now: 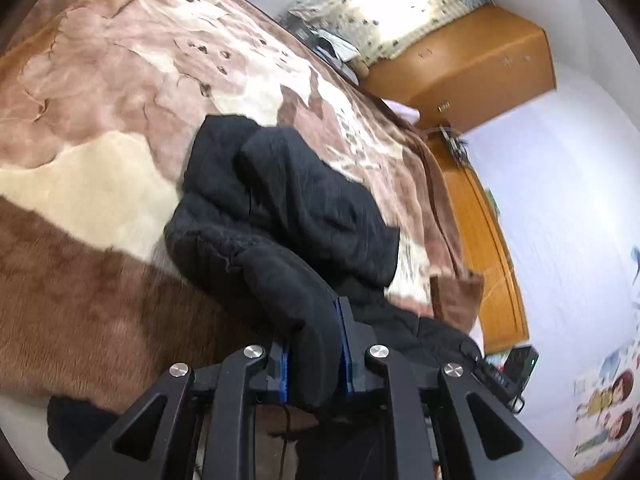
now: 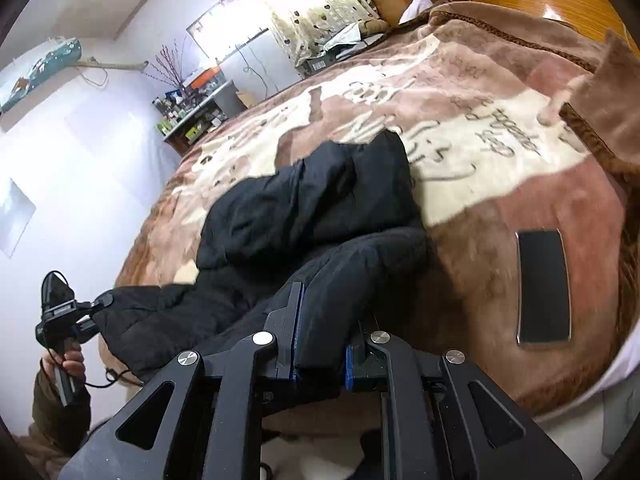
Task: Fold large clothes
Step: 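Lift the hem with both tools and fold it over toward the hood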
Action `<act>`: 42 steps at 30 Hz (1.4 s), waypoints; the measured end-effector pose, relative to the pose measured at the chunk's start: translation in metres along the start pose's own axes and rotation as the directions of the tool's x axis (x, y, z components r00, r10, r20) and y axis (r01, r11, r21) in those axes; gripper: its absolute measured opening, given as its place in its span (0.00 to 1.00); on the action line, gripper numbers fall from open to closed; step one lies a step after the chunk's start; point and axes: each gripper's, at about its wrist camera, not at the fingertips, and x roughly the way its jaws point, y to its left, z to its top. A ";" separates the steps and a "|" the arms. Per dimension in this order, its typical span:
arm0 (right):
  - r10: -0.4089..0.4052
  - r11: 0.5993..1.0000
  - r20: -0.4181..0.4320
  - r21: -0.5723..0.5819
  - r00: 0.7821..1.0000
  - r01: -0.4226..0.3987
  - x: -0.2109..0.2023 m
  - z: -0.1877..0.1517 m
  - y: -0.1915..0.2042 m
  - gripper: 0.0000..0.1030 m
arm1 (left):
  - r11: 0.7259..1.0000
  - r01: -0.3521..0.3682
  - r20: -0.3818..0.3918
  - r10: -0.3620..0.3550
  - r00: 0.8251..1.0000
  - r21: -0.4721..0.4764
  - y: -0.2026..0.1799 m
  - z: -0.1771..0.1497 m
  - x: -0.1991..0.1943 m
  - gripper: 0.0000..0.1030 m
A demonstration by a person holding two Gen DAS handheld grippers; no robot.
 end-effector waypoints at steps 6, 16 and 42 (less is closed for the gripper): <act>0.006 0.999 0.009 0.038 1.000 -0.006 0.023 0.052 -0.008 0.15 | 0.993 0.043 0.062 -0.037 0.997 -0.110 0.006 0.050 0.016 0.19; -0.023 0.997 -0.010 0.077 1.000 0.024 0.091 0.129 -0.018 0.15 | 0.982 0.014 0.062 -0.002 0.998 -0.186 0.017 0.139 0.078 0.19; -0.055 0.921 -0.194 0.369 0.979 0.125 0.254 0.199 -0.084 0.25 | 0.937 -0.011 -0.035 -0.002 0.999 -0.350 0.092 0.231 0.225 0.41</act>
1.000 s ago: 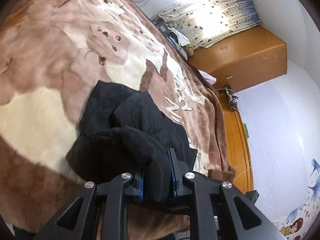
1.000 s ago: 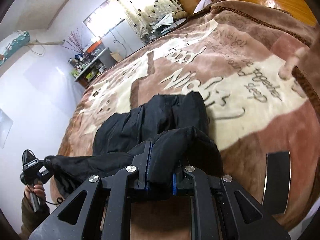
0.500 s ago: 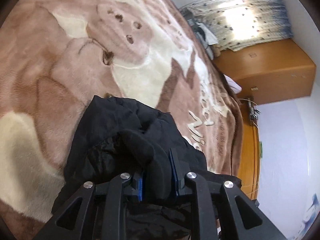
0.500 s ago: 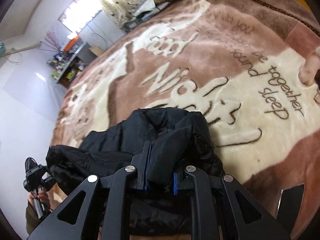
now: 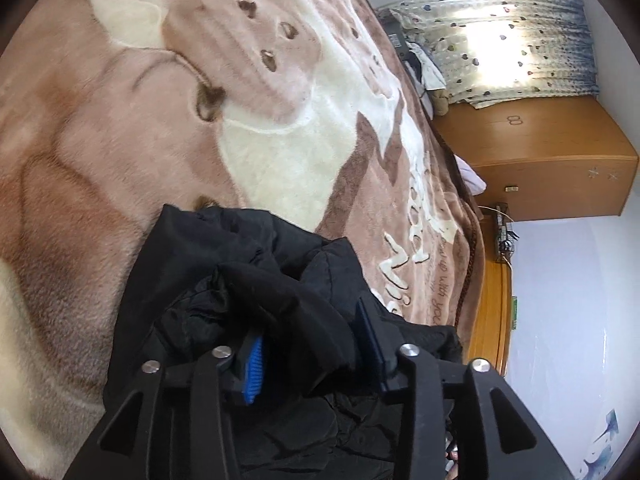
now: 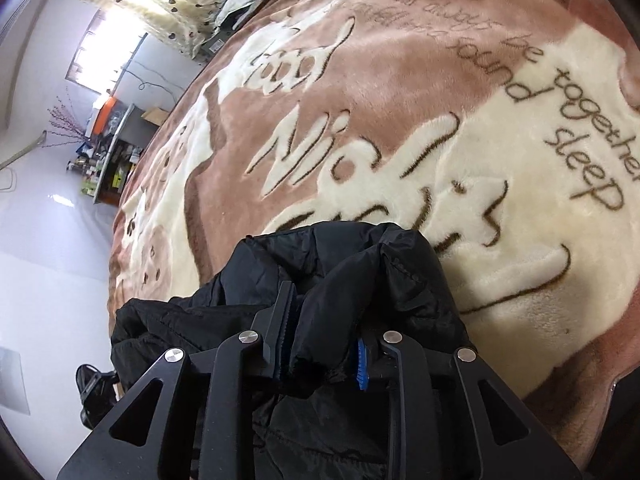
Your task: Fold large clothes
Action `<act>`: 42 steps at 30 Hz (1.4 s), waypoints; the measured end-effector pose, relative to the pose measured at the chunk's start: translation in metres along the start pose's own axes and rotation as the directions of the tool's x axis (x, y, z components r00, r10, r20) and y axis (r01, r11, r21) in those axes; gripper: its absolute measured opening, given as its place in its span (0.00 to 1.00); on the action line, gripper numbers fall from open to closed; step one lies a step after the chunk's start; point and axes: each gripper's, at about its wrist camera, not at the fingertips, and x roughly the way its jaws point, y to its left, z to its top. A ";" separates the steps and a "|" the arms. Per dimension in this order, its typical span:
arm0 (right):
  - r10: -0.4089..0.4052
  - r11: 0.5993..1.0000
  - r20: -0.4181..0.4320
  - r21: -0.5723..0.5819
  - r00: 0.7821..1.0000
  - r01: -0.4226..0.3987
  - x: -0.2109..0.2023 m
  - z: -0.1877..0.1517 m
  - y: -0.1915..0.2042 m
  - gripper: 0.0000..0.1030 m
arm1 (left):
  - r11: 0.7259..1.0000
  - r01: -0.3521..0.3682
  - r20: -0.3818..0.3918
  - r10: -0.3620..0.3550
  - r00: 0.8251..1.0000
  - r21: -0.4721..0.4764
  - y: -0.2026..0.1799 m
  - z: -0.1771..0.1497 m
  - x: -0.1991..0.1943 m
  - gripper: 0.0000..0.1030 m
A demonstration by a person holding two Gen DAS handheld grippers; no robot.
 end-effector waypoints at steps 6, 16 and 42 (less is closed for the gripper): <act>0.022 0.994 -0.013 0.110 1.000 -0.020 0.007 0.007 -0.007 0.31 | 0.999 0.042 0.013 -0.041 0.999 -0.035 0.003 0.001 -0.002 0.48; 0.064 0.981 0.056 0.182 0.996 -0.073 -0.003 0.013 -0.003 0.56 | 0.990 -0.036 0.197 0.009 0.980 0.135 -0.037 -0.014 -0.063 0.86; -0.127 0.735 0.147 -0.650 0.981 0.193 0.036 -0.130 0.129 0.66 | 0.626 -0.404 0.138 0.429 0.892 0.667 -0.116 -0.149 0.079 0.85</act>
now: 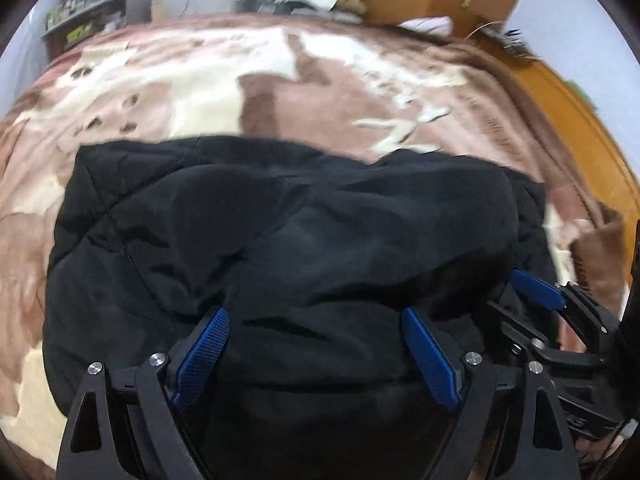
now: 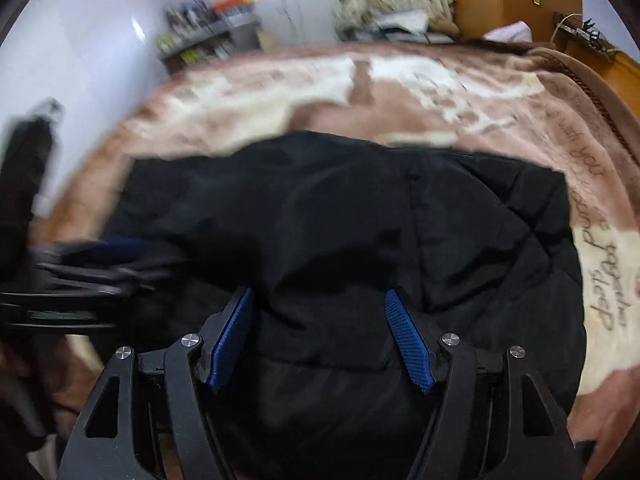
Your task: Fold large clothes
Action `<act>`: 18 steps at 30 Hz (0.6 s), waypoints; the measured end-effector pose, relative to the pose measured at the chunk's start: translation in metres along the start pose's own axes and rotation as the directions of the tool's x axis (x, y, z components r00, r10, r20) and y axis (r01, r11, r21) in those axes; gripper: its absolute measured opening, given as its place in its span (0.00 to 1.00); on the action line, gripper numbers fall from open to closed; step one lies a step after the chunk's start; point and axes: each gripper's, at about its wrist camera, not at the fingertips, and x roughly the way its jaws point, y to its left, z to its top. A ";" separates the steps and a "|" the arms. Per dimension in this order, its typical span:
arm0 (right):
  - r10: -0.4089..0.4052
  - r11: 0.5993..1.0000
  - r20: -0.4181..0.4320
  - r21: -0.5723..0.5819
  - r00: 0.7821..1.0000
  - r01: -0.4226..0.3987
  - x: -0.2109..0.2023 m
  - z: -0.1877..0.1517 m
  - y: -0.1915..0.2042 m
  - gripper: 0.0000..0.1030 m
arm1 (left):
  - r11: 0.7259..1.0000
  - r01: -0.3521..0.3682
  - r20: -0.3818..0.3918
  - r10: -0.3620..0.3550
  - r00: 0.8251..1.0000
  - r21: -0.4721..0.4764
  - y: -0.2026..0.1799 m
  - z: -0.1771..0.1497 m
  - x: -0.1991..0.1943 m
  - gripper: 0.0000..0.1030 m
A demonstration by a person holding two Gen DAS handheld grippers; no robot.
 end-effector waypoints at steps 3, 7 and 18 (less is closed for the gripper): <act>-0.048 0.999 -0.046 0.012 0.998 0.048 0.028 0.019 -0.005 0.66 | 0.993 -0.110 0.028 0.109 0.994 0.045 0.005 0.012 0.013 0.86; -0.079 0.996 -0.125 0.024 0.989 0.082 0.062 0.041 -0.019 0.66 | 0.987 -0.158 0.013 0.158 0.987 -0.009 0.025 0.029 0.030 0.85; -0.128 0.991 -0.256 -0.005 0.958 0.131 0.095 0.040 -0.013 0.66 | 0.977 -0.211 -0.052 0.211 0.976 0.000 0.025 0.037 0.052 0.78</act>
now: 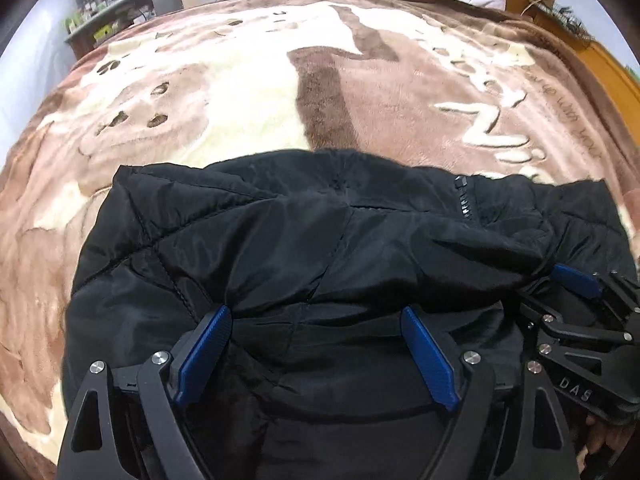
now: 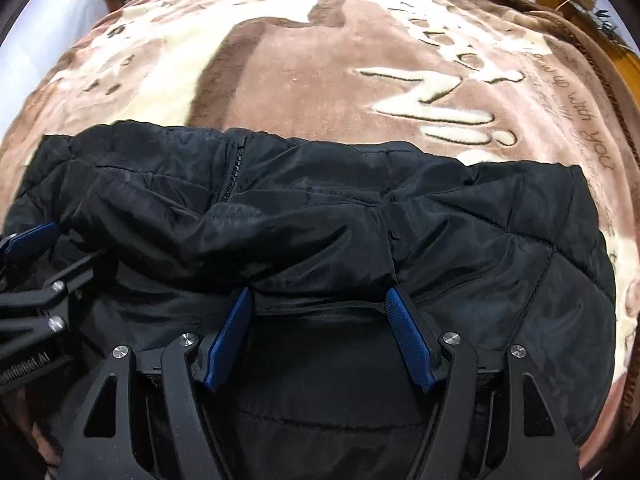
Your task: Fold large clothes
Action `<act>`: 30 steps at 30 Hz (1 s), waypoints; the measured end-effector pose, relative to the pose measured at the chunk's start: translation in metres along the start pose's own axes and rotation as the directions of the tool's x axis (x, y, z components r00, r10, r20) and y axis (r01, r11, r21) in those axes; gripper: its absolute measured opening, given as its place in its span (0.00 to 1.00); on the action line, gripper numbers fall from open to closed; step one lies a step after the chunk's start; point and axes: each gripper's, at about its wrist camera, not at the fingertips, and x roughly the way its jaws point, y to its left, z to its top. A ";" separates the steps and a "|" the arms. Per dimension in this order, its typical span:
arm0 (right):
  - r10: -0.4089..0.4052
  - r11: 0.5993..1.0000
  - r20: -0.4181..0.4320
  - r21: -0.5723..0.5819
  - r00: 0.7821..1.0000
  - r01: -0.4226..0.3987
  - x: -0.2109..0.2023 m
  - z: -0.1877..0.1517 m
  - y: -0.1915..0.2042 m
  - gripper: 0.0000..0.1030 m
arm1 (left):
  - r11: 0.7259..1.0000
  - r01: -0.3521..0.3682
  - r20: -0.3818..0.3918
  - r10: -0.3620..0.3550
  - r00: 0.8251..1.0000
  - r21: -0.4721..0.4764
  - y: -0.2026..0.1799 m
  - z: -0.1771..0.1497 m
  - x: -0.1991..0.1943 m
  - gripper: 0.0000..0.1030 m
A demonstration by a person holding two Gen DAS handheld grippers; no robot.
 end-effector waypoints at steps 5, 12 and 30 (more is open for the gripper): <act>0.025 0.999 0.109 0.040 0.994 -0.030 -0.064 -0.014 -0.040 0.60 | 0.998 -0.057 0.048 0.056 0.997 0.024 0.029 -0.006 -0.033 0.66; -0.031 0.998 0.049 0.063 0.998 0.027 -0.037 -0.037 -0.092 0.61 | 0.999 -0.045 0.054 0.046 0.997 -0.029 0.056 -0.011 -0.018 0.68; 0.106 0.972 0.223 0.182 0.969 -0.148 -0.106 -0.080 -0.146 0.70 | 0.996 0.084 0.124 -0.078 0.989 -0.038 0.102 -0.044 -0.076 0.83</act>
